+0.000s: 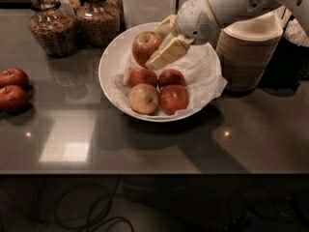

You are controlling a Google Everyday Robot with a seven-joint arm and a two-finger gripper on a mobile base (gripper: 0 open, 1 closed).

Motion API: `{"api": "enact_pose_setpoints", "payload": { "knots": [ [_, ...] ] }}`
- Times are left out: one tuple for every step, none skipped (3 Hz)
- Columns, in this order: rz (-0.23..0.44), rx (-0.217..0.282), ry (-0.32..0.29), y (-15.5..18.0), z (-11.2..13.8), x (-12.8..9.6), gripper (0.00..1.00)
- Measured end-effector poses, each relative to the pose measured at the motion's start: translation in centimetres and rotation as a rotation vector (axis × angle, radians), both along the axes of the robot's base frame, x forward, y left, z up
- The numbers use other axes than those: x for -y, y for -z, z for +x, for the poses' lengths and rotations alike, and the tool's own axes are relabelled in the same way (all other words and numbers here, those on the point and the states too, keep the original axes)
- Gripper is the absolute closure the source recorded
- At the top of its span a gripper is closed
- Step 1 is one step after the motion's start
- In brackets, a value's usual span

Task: Pick apple from white bowl

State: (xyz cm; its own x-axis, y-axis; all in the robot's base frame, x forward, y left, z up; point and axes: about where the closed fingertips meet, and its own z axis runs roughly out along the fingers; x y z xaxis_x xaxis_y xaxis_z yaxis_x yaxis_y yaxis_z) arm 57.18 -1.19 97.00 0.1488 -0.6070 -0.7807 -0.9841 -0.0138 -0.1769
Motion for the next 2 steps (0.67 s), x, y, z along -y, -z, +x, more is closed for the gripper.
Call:
{"api": "enact_pose_setpoints", "payload": {
  "knots": [
    [0.05,0.069,-0.012,-3.57,-0.62,0.22,1.0],
    [0.05,0.069,-0.012,-3.57,-0.62,0.22,1.0]
  ]
}}
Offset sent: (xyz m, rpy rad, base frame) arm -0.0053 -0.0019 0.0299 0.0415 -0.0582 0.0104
